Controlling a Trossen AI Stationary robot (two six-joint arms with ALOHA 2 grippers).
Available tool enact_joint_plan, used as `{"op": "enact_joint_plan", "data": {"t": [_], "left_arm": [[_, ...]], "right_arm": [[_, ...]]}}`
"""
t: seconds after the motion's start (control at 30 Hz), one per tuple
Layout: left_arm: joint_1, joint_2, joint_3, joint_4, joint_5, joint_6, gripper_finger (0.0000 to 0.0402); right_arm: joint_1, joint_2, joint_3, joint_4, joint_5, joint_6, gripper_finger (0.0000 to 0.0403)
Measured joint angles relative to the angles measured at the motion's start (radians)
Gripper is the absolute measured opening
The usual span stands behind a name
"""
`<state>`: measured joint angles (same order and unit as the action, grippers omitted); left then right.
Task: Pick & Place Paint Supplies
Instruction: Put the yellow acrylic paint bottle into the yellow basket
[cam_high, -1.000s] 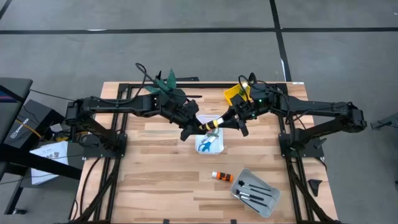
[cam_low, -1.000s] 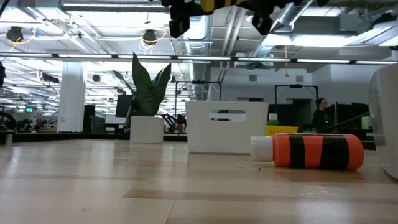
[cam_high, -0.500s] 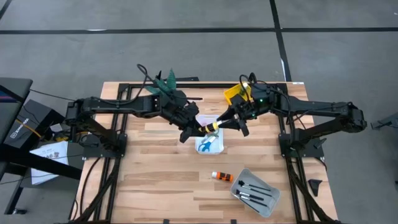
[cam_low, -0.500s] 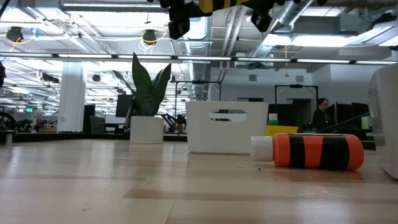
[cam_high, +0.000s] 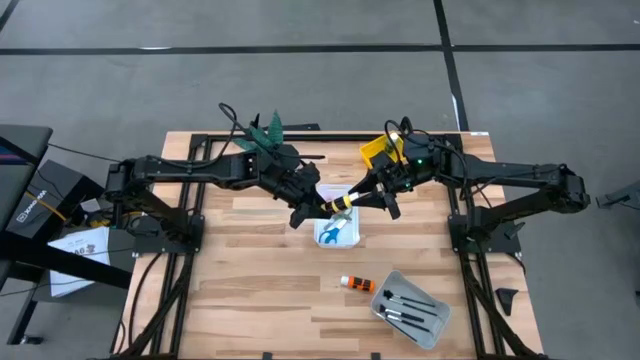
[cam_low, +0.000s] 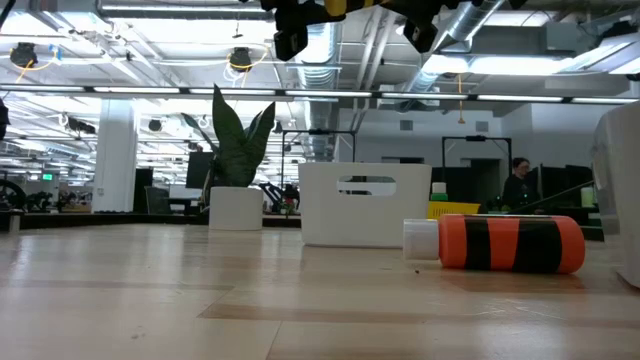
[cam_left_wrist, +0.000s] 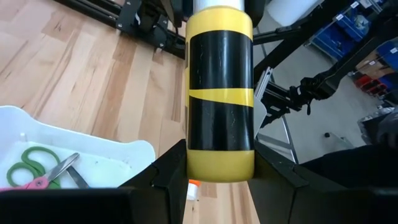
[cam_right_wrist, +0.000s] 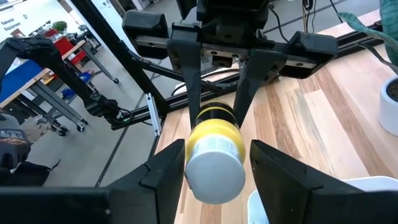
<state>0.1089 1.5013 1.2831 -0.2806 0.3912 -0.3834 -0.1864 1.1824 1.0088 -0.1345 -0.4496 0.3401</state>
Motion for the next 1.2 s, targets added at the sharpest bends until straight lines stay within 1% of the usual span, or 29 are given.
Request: {"op": "enact_joint_plan", "data": {"t": [0.17, 0.33, 0.37, 0.5, 0.6, 0.73, 0.9, 1.0, 1.1, 1.2], "left_arm": [[0.000, 0.000, 0.000, 0.000, -0.001, -0.007, 0.0131], [0.001, 0.000, 0.000, -0.005, -0.002, -0.014, 0.0131], [0.001, 0.000, 0.000, -0.005, -0.002, -0.014, 0.0131], [0.001, 0.000, 0.000, -0.004, -0.002, -0.009, 0.0139], [0.006, 0.000, 0.001, -0.015, -0.001, -0.014, 0.0159], [0.008, -0.010, 0.003, -0.122, 0.001, -0.009, 0.0199], [0.008, -0.041, 0.002, -0.322, 0.000, 0.073, 0.0239], [0.008, -0.071, -0.010, -0.420, -0.038, 0.109, 0.0248], [0.008, -0.122, -0.051, -0.434, -0.078, 0.105, 0.0249], [0.013, -0.186, -0.115, -0.423, -0.113, 0.059, 0.0244]], "right_arm": [[0.000, 0.000, 0.000, -0.001, 0.002, 0.000, 0.0162], [0.000, 0.000, 0.000, -0.003, 0.006, -0.006, 0.0113], [0.000, 0.000, 0.000, -0.003, 0.006, -0.009, 0.0109], [0.000, 0.000, 0.000, -0.003, 0.006, -0.010, 0.0110], [0.000, 0.001, 0.000, -0.003, 0.006, -0.009, 0.0110], [0.000, 0.002, 0.000, -0.008, 0.004, -0.008, 0.0110], [-0.021, 0.000, 0.000, -0.030, 0.002, 0.002, 0.0110], [-0.046, 0.000, 0.000, -0.069, 0.009, 0.008, 0.0110], [-0.073, 0.000, 0.000, -0.148, 0.048, 0.012, 0.0110], [-0.116, 0.000, 0.000, -0.248, 0.084, 0.032, 0.0110]]}}
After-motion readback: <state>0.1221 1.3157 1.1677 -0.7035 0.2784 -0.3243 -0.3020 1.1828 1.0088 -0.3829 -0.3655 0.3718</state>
